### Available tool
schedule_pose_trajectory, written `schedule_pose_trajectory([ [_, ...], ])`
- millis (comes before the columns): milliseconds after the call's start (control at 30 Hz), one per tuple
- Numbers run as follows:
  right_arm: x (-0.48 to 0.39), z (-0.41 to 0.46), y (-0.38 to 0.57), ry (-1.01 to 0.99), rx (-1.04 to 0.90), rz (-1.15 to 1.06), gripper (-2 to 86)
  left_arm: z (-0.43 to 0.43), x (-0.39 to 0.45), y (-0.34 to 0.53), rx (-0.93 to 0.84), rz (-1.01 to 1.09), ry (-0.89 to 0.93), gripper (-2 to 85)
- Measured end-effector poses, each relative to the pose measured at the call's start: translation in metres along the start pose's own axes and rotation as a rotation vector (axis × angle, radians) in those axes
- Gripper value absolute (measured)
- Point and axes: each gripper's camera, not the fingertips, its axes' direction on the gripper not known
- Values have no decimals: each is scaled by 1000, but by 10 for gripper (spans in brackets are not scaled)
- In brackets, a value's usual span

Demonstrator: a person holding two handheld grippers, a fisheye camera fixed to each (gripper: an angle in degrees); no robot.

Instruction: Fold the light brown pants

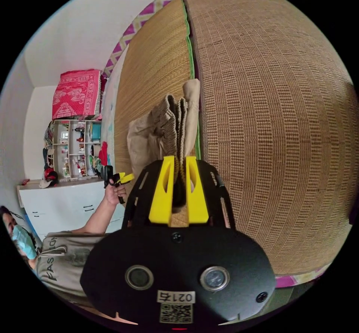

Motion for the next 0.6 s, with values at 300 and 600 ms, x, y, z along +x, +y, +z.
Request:
schedule_pose_trajectory([
  [300, 33, 4, 14, -131, 68, 123, 54, 19, -34, -22, -111, 113, -10, 36],
  [600, -61, 17, -16, -288, -34, -114, 38, -164, -18, 20, 54, 198, 123, -8],
])
